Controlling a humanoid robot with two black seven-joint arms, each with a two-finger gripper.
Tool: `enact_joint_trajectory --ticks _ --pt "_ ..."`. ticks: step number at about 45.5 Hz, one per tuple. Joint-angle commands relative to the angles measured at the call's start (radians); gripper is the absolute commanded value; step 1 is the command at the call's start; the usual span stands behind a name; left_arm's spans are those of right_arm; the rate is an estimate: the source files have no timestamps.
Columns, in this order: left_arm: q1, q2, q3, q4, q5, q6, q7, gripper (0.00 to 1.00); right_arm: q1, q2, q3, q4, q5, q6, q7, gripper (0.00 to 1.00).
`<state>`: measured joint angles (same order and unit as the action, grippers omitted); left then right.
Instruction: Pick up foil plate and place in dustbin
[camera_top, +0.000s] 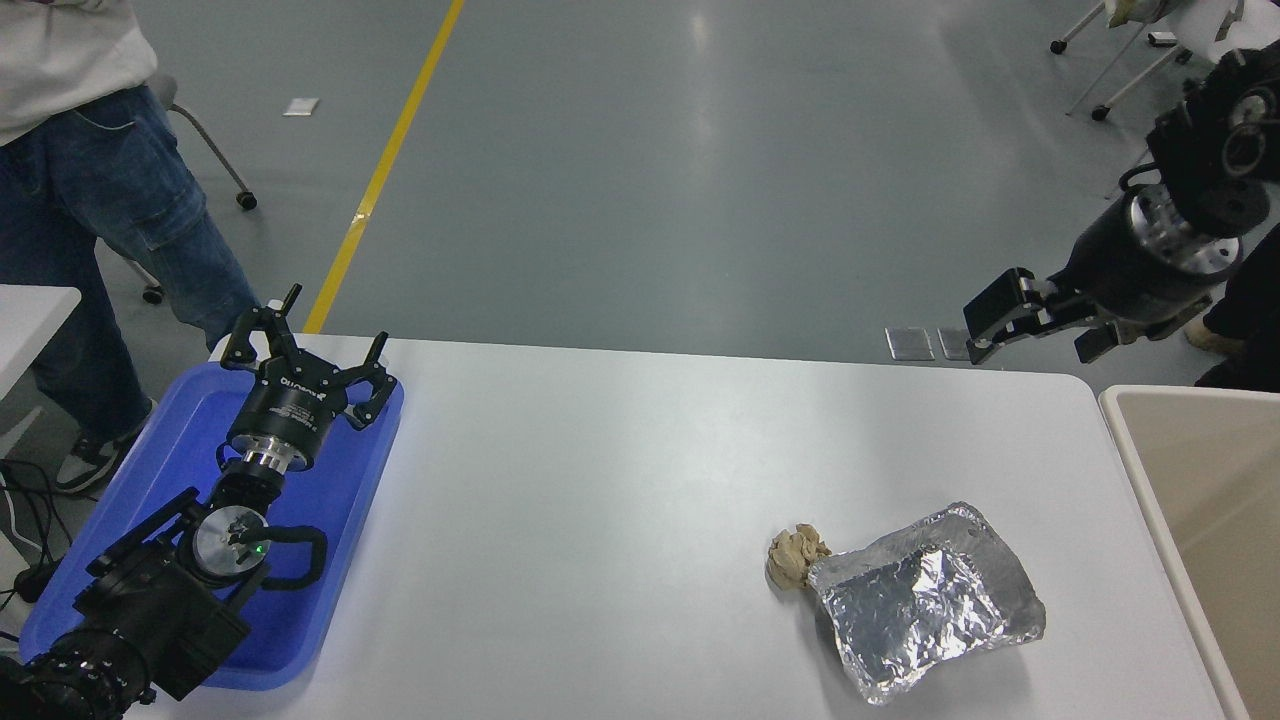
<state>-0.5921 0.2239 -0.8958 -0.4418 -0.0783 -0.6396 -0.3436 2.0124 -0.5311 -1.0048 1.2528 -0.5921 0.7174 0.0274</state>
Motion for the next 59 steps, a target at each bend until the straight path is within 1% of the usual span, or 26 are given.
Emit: enact_joint_trajectory --ticks 1,10,14,23,35,46,59 --pt "0.000 0.000 0.000 0.000 0.000 0.000 0.000 1.00 -0.152 -0.027 0.112 0.000 -0.236 -0.038 0.003 1.00" --pt "0.000 0.000 0.000 0.000 0.000 0.000 0.000 1.00 -0.239 -0.030 0.155 -0.012 -0.247 -0.053 0.002 1.00" --pt "0.000 0.000 0.000 0.000 0.000 0.000 0.000 1.00 -0.285 -0.050 0.187 -0.022 -0.252 -0.058 0.002 1.00" --pt "0.000 0.000 0.000 0.000 0.000 0.000 0.000 1.00 -0.415 -0.052 0.241 -0.144 -0.255 -0.070 0.003 1.00" --pt "0.000 0.000 0.000 0.000 0.000 0.000 0.000 1.00 -0.601 -0.053 0.295 -0.239 -0.253 -0.170 0.003 1.00" --pt "0.000 0.000 0.000 0.000 0.002 0.000 0.000 1.00 -0.753 -0.055 0.399 -0.289 -0.253 -0.188 0.005 1.00" --pt "0.000 0.000 0.000 0.000 0.000 0.000 0.000 1.00 -0.825 -0.056 0.410 -0.302 -0.253 -0.251 0.009 1.00"
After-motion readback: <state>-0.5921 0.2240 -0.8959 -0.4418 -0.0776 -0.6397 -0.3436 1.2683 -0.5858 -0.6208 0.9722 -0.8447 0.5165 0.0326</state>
